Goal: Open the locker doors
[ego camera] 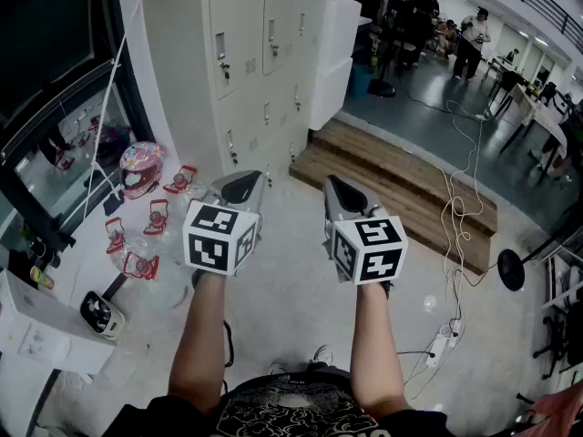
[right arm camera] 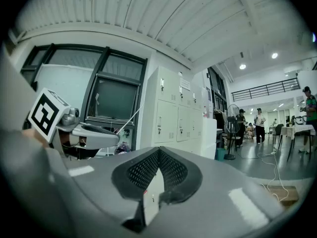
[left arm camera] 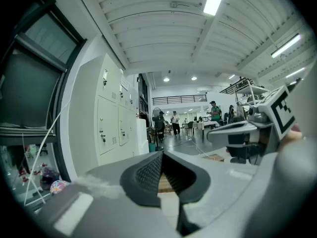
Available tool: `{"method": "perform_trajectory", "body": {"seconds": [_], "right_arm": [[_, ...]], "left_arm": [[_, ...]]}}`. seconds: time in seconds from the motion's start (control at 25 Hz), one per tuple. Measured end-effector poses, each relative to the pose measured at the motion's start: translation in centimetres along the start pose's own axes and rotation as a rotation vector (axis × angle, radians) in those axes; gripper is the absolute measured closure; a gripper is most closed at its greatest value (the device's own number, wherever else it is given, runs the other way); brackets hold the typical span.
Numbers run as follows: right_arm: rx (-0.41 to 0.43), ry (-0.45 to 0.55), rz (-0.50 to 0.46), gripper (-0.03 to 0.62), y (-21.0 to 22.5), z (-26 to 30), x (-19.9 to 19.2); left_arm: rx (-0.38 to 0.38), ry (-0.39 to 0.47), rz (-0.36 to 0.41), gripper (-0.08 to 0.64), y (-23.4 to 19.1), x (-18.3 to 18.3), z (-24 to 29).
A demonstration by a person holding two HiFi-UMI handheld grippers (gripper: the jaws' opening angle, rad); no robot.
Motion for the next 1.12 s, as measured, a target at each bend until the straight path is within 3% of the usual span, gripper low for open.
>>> {"method": "perform_trajectory", "body": {"seconds": [0.64,1.12], "right_arm": [[-0.008,0.0,0.021,0.592,1.1,2.6,-0.8],[0.014,0.002,0.043,0.549,5.7,8.7,-1.8]], "left_arm": [[-0.021,-0.018,0.031,0.558,-1.3,-0.1,3.1],[0.011,-0.048,0.038,0.558,-4.1,0.0,9.5]]}}
Point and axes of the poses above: the fingertips, and each gripper's own axes: z forward along the fingers, y to its right, x out of its top, the point moved 8 cm from there along -z, backward along the fingers, and after that the axes turned 13 degrees about -x, right-handed, at the moved point
